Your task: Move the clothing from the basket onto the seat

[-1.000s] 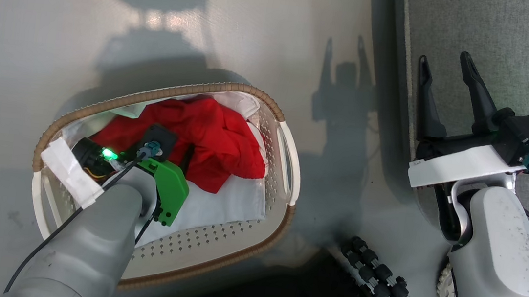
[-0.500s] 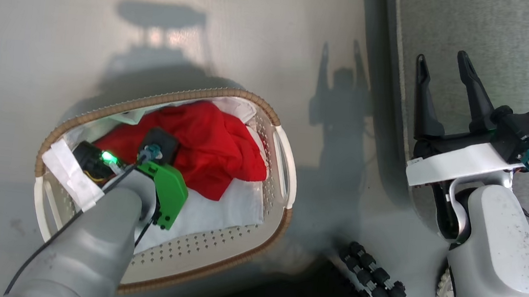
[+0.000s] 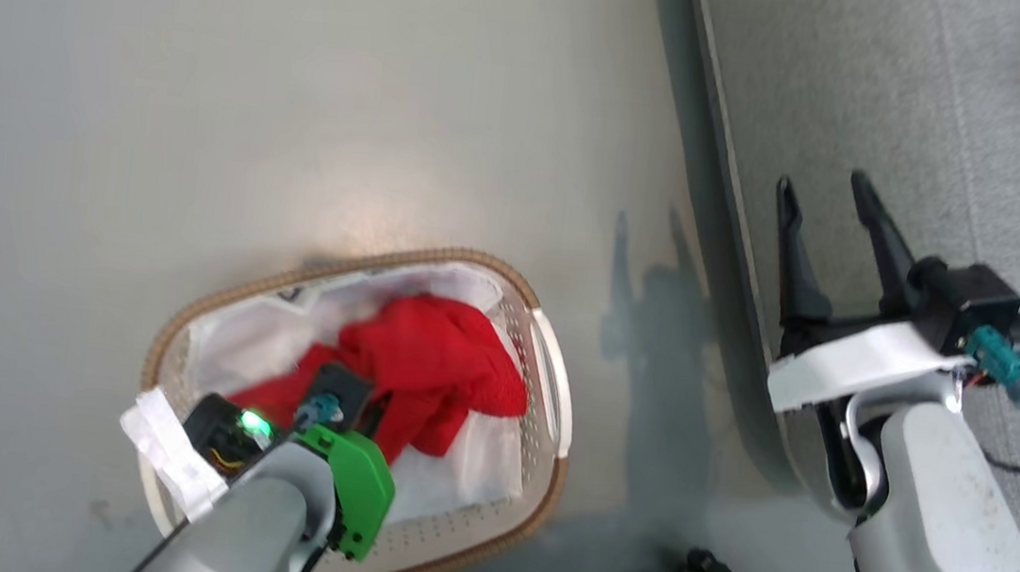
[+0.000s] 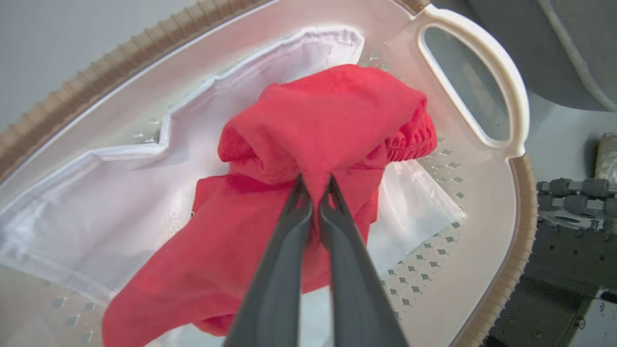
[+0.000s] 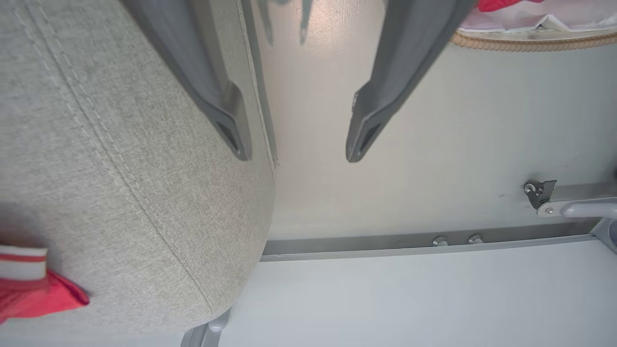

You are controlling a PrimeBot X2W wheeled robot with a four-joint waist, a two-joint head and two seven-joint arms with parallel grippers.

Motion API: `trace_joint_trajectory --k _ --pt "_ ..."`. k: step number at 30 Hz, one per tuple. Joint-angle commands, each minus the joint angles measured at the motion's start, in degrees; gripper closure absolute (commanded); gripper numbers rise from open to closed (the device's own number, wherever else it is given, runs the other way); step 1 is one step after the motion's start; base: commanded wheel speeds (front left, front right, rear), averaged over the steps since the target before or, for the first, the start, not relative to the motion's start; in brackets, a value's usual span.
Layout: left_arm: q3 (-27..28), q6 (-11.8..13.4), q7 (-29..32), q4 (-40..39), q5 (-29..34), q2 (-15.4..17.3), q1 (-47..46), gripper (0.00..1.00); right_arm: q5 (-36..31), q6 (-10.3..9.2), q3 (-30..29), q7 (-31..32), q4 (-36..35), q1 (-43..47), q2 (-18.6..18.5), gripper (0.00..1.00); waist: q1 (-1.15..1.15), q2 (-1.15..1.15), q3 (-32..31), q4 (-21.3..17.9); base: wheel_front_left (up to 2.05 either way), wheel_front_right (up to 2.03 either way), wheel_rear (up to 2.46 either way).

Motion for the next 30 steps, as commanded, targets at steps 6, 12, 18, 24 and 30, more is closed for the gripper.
trace_joint_trajectory --k 6,12,18,24,30 --pt "-0.3 -0.2 -0.1 -5.2 -3.4 -0.2 6.7 1.0 -0.5 -0.06 0.5 -0.1 2.6 5.3 -0.2 0.0 0.0 0.0 -15.6 4.9 0.0 0.0 0.0" --pt "0.4 -0.2 -0.1 -10.8 -4.1 -0.2 10.5 1.0 -0.6 -0.06 0.0 -0.1 4.0 9.3 -0.3 0.0 0.0 0.0 -22.0 7.3 0.0 0.0 0.0" --pt "4.0 -0.2 -0.1 -17.3 -1.9 0.2 12.5 1.0 -0.2 -0.06 -0.3 -0.1 4.5 12.7 -0.3 0.0 0.0 0.0 -26.4 8.8 0.0 0.0 0.0" --pt "9.2 -0.2 -0.1 -28.1 1.0 0.8 13.7 1.0 -0.3 -0.06 -1.1 -0.1 4.9 15.8 -0.3 0.0 0.0 0.0 -29.9 10.1 0.0 0.0 0.0" --pt "14.1 -0.2 -0.1 -39.4 4.0 0.8 12.7 1.0 -0.2 -0.06 -1.2 -0.1 5.2 18.0 -0.2 0.0 0.0 0.0 -31.9 11.1 0.0 0.0 0.0"
